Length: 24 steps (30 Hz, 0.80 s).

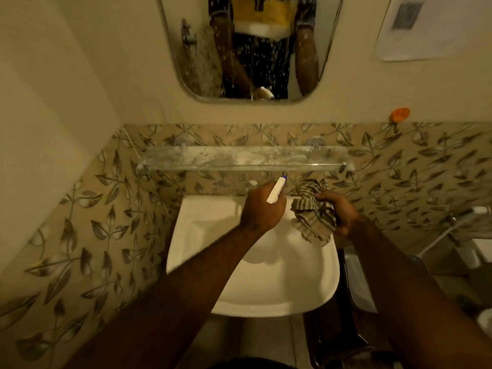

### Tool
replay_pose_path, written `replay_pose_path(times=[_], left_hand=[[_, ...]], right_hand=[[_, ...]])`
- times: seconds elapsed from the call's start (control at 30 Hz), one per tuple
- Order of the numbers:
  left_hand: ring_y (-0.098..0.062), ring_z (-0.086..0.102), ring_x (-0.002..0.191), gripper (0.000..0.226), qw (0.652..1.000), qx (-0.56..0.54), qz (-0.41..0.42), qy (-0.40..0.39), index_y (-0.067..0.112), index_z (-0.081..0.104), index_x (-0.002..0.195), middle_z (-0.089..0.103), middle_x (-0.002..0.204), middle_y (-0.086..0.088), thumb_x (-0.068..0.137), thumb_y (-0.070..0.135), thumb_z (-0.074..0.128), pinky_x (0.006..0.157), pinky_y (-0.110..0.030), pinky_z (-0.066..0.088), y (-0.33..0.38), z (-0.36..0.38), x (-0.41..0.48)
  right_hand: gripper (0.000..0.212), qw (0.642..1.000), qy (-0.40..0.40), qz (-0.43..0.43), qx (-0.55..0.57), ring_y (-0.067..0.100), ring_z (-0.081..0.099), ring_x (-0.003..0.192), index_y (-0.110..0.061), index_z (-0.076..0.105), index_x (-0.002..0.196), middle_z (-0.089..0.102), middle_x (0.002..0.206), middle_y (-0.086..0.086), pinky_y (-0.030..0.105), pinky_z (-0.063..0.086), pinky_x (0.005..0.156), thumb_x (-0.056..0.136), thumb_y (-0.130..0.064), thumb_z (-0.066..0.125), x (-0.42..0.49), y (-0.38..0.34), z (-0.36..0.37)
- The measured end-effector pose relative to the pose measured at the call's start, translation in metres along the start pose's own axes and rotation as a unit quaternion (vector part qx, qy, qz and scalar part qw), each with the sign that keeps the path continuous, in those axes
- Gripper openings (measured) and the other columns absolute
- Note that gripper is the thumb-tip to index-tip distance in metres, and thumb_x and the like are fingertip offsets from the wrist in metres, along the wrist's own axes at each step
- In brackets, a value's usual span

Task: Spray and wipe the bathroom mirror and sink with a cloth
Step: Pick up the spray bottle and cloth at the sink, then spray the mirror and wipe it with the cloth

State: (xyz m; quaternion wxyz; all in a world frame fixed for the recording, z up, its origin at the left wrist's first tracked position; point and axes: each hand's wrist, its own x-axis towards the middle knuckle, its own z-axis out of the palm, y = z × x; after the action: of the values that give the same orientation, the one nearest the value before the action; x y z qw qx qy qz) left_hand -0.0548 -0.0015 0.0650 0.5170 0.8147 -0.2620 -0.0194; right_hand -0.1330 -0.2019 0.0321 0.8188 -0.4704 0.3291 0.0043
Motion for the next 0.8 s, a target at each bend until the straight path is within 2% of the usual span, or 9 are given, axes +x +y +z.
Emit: replay_pose_path(times=[0.07, 0.13, 0.17, 0.23, 0.37, 0.53, 0.63, 0.73, 0.8], left_hand=[[-0.029, 0.063, 0.054, 0.014, 0.999, 0.002, 0.037, 0.014, 0.015, 0.061, 0.082, 0.063, 0.065, -0.007, 0.085, 0.029, 0.057, 0.051, -0.045, 0.055, 0.02, -0.017, 0.015], [-0.028, 0.062, 0.058, 0.015, 0.996, 0.009, 0.074, 0.044, 0.013, 0.061, 0.084, 0.064, 0.069, -0.009, 0.085, 0.027, 0.057, 0.053, -0.043, 0.053, 0.046, -0.035, 0.032], [-0.028, 0.061, 0.06, 0.013, 0.994, 0.01, 0.091, 0.067, 0.011, 0.062, 0.083, 0.064, 0.07, -0.01, 0.086, 0.024, 0.058, 0.054, -0.042, 0.052, 0.059, -0.045, 0.041], [-0.028, 0.06, 0.064, 0.012, 0.986, 0.014, 0.12, 0.113, 0.01, 0.062, 0.083, 0.064, 0.071, -0.01, 0.085, 0.022, 0.059, 0.056, -0.04, 0.05, 0.083, -0.065, 0.059], [-0.031, 0.06, 0.063, 0.014, 0.971, 0.03, 0.15, 0.182, 0.01, 0.064, 0.089, 0.061, 0.068, -0.01, 0.087, 0.022, 0.058, 0.055, -0.038, 0.047, 0.125, -0.108, 0.094], [-0.029, 0.06, 0.063, 0.02, 0.936, 0.057, 0.197, 0.286, 0.01, 0.067, 0.088, 0.059, 0.069, -0.011, 0.087, 0.027, 0.058, 0.054, -0.036, 0.054, 0.166, -0.152, 0.12], [-0.027, 0.059, 0.072, 0.023, 0.927, 0.052, 0.185, 0.322, 0.009, 0.069, 0.102, 0.05, 0.082, -0.005, 0.089, 0.028, 0.062, 0.064, -0.032, 0.053, 0.183, -0.173, 0.12], [-0.032, 0.059, 0.079, 0.031, 0.917, 0.058, 0.166, 0.359, 0.014, 0.067, 0.112, 0.042, 0.083, -0.001, 0.088, 0.033, 0.059, 0.074, -0.04, 0.058, 0.19, -0.189, 0.12], [-0.03, 0.054, 0.082, 0.032, 0.913, 0.051, 0.157, 0.373, 0.014, 0.067, 0.107, 0.04, 0.078, 0.002, 0.088, 0.037, 0.055, 0.08, -0.048, 0.056, 0.191, -0.197, 0.121]], right_hand=[[0.039, 0.999, -0.017, -0.034, -0.009, 0.032, 0.074, 0.089, -0.003, 0.072, 0.115, 0.076, 0.1, 0.016, 0.042, 0.057, 0.091, 0.085, -0.026, 0.06, -0.02, -0.035, 0.011], [0.032, 0.997, -0.015, -0.079, -0.001, 0.028, 0.074, 0.077, -0.007, 0.073, 0.109, 0.077, 0.088, 0.012, 0.037, 0.061, 0.077, 0.091, -0.027, 0.055, -0.036, -0.072, 0.024], [0.032, 0.994, -0.005, -0.105, 0.004, 0.025, 0.074, 0.075, -0.007, 0.073, 0.111, 0.077, 0.087, 0.01, 0.036, 0.062, 0.077, 0.093, -0.027, 0.056, -0.044, -0.09, 0.033], [0.041, 0.988, 0.003, -0.152, 0.005, 0.023, 0.073, 0.079, -0.006, 0.071, 0.122, 0.075, 0.091, 0.007, 0.037, 0.059, 0.087, 0.087, -0.028, 0.064, -0.058, -0.122, 0.054], [0.027, 0.977, -0.028, -0.212, -0.008, 0.025, 0.074, 0.072, -0.008, 0.075, 0.099, 0.077, 0.082, 0.009, 0.033, 0.06, 0.074, 0.097, -0.024, 0.053, -0.083, -0.17, 0.099], [0.029, 0.963, -0.031, -0.262, -0.049, 0.026, 0.074, 0.078, -0.006, 0.072, 0.112, 0.077, 0.09, 0.011, 0.034, 0.06, 0.077, 0.094, -0.025, 0.059, -0.092, -0.199, 0.144], [0.035, 0.959, -0.04, -0.271, -0.066, 0.03, 0.074, 0.09, -0.005, 0.07, 0.118, 0.077, 0.101, 0.015, 0.039, 0.058, 0.087, 0.092, -0.026, 0.061, -0.092, -0.205, 0.159], [0.037, 0.956, -0.047, -0.279, -0.081, 0.033, 0.071, 0.097, -0.004, 0.069, 0.12, 0.075, 0.107, 0.017, 0.044, 0.055, 0.095, 0.092, -0.026, 0.063, -0.089, -0.209, 0.167], [0.038, 0.954, -0.055, -0.28, -0.09, 0.034, 0.071, 0.099, -0.004, 0.069, 0.122, 0.075, 0.108, 0.018, 0.046, 0.054, 0.098, 0.092, -0.026, 0.062, -0.087, -0.209, 0.17]])
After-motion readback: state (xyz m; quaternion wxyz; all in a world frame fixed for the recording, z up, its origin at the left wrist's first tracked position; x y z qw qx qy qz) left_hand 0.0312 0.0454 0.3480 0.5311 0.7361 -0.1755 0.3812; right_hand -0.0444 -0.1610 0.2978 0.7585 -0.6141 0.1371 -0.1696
